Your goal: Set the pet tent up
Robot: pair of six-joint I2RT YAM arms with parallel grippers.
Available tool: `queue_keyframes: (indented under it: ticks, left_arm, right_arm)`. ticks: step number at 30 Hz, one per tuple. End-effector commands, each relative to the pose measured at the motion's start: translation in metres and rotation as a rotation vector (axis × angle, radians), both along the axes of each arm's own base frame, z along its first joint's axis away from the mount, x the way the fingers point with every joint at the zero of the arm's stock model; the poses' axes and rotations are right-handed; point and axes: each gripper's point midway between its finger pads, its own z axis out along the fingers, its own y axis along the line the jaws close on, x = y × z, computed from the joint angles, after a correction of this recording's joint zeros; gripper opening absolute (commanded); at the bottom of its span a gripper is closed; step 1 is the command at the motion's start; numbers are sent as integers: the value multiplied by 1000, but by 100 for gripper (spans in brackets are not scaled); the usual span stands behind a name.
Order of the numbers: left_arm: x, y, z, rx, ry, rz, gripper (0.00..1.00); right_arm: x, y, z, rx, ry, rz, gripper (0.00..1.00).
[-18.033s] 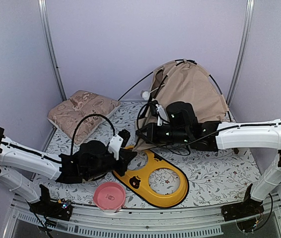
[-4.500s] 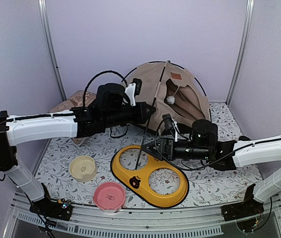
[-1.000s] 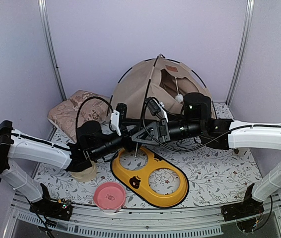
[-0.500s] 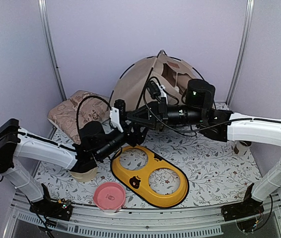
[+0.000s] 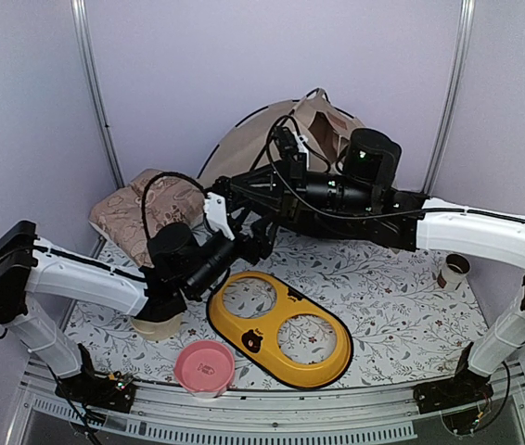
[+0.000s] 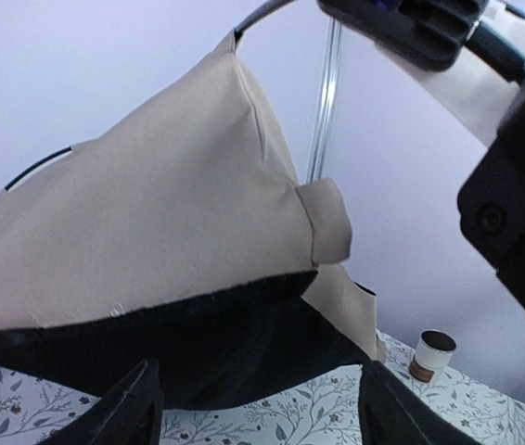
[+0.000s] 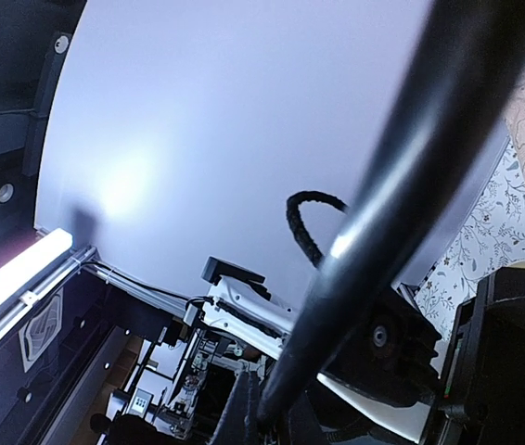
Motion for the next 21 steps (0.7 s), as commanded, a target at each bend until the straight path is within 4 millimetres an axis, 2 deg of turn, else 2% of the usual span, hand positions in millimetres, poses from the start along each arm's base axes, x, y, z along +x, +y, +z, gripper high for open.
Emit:
queue_keyframes:
  ticks: [1, 10, 21]
  left_arm:
    - [11, -3, 14, 39, -91, 120, 72]
    - [24, -11, 15, 57, -152, 203, 72]
    - [27, -29, 28, 10, -172, 177, 75]
  right_arm:
    - [2, -2, 32, 87, -61, -7, 0]
    - [4, 1, 30, 88, -48, -4, 0]
    - [9, 7, 32, 93, -28, -4, 0]
